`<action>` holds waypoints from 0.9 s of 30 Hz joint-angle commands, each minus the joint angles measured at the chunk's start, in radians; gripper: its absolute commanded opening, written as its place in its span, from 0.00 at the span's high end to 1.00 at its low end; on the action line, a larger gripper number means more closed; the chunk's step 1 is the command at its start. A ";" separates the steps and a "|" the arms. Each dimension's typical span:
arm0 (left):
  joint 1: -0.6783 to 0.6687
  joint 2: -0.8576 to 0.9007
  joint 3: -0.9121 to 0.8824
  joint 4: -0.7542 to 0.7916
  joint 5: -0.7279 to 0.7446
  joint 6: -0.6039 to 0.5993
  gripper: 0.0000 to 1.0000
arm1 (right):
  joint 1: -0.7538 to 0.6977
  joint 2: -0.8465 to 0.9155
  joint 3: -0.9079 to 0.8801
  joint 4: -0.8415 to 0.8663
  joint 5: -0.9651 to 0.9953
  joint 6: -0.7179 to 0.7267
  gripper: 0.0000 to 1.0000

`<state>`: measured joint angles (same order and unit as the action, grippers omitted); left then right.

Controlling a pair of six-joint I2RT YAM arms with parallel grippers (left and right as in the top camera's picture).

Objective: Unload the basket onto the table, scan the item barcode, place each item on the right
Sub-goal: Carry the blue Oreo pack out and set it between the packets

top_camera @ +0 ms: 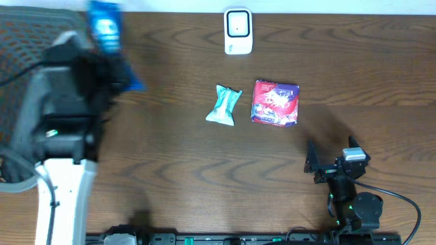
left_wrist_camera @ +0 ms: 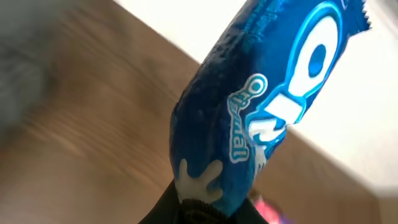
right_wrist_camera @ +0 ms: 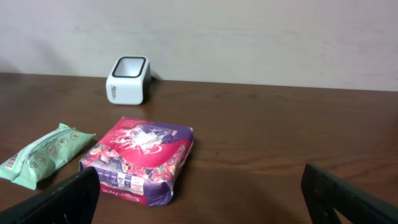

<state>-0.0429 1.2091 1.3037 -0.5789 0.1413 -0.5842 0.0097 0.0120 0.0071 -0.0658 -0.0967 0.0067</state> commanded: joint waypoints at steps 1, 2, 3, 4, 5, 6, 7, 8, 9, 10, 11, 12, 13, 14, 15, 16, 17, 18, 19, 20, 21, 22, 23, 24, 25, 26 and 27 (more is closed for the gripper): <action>-0.158 0.090 0.010 0.006 -0.105 0.014 0.92 | 0.013 -0.005 -0.001 -0.003 0.001 -0.011 0.01; -0.195 0.122 0.010 0.010 -0.123 0.014 0.93 | 0.013 -0.005 -0.001 -0.004 0.001 -0.011 0.01; -0.223 0.151 0.010 0.016 -0.132 0.013 0.93 | 0.013 -0.005 0.000 -0.003 0.001 -0.011 0.01; -0.251 0.186 0.010 0.026 -0.131 0.009 0.93 | 0.013 -0.005 -0.001 -0.004 0.001 -0.011 0.01; -0.273 0.217 0.010 0.034 -0.131 -0.006 0.93 | 0.013 -0.005 0.000 -0.003 0.001 -0.011 0.01; -0.296 0.257 0.010 0.047 -0.131 -0.030 0.93 | 0.013 -0.005 -0.001 -0.003 0.001 -0.011 0.01; -0.313 0.289 0.010 0.060 -0.131 -0.056 0.93 | 0.013 -0.005 -0.001 -0.004 0.001 -0.011 0.01; -0.331 0.327 0.010 0.076 -0.130 -0.100 0.92 | 0.013 -0.005 0.000 -0.003 0.001 -0.011 0.01; -0.346 0.363 0.010 0.095 -0.127 -0.146 0.93 | 0.013 -0.005 0.000 -0.004 0.001 -0.011 0.01; -0.359 0.394 0.010 0.116 -0.123 -0.180 0.93 | 0.013 -0.005 -0.001 -0.003 0.001 -0.011 0.01; -0.375 0.427 0.010 0.142 -0.122 -0.209 0.93 | 0.013 -0.005 -0.001 -0.004 0.001 -0.011 0.01; -0.390 0.454 0.010 0.167 -0.122 -0.225 0.93 | 0.013 -0.005 -0.001 -0.004 0.001 -0.011 0.01; -0.404 0.480 0.010 0.193 -0.122 -0.235 0.93 | 0.013 -0.005 -0.001 -0.003 0.001 -0.011 0.01; -0.422 0.507 0.010 0.224 -0.118 -0.242 0.92 | 0.013 -0.005 0.000 -0.004 0.001 -0.011 0.01; -0.435 0.528 0.010 0.251 -0.106 -0.242 0.93 | 0.013 -0.005 -0.001 -0.004 0.001 -0.011 0.01; -0.452 0.552 0.010 0.285 -0.089 -0.243 0.93 | 0.013 -0.005 -0.001 -0.003 0.001 -0.011 0.01; -0.464 0.570 0.010 0.309 -0.076 -0.250 0.93 | 0.013 -0.005 0.000 -0.003 0.001 -0.011 0.01; -0.479 0.587 0.010 0.332 -0.070 -0.266 0.93 | 0.013 -0.005 -0.001 -0.004 0.001 -0.011 0.01; -0.494 0.603 0.010 0.344 -0.072 -0.290 0.93 | 0.013 -0.005 0.000 -0.004 0.001 -0.011 0.01; -0.505 0.615 0.010 0.354 -0.074 -0.305 0.93 | 0.013 -0.005 -0.001 -0.003 0.001 -0.011 0.01; -0.516 0.629 0.010 0.362 -0.074 -0.326 0.93 | 0.013 -0.005 0.000 -0.003 0.001 -0.011 0.01; -0.526 0.641 0.010 0.364 -0.074 -0.351 0.93 | 0.013 -0.005 -0.001 -0.004 0.001 -0.011 0.01; -0.537 0.660 0.010 0.365 -0.074 -0.376 0.92 | 0.013 -0.005 -0.001 -0.004 0.001 -0.011 0.01; -0.542 0.669 0.010 0.365 -0.074 -0.376 0.92 | 0.013 -0.005 -0.001 -0.003 0.001 -0.011 0.01; -0.549 0.682 0.010 0.365 -0.074 -0.375 0.92 | 0.013 -0.005 -0.001 -0.004 0.001 -0.011 0.01; -0.554 0.692 0.010 0.364 -0.074 -0.375 0.92 | 0.013 -0.005 -0.001 -0.004 0.001 -0.011 0.01; -0.558 0.703 0.010 0.364 -0.074 -0.375 0.92 | 0.013 -0.005 -0.001 -0.004 0.001 -0.011 0.01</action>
<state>-0.5934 1.8805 1.3037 -0.2222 0.0727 -0.9199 0.0097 0.0120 0.0071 -0.0654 -0.0963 0.0067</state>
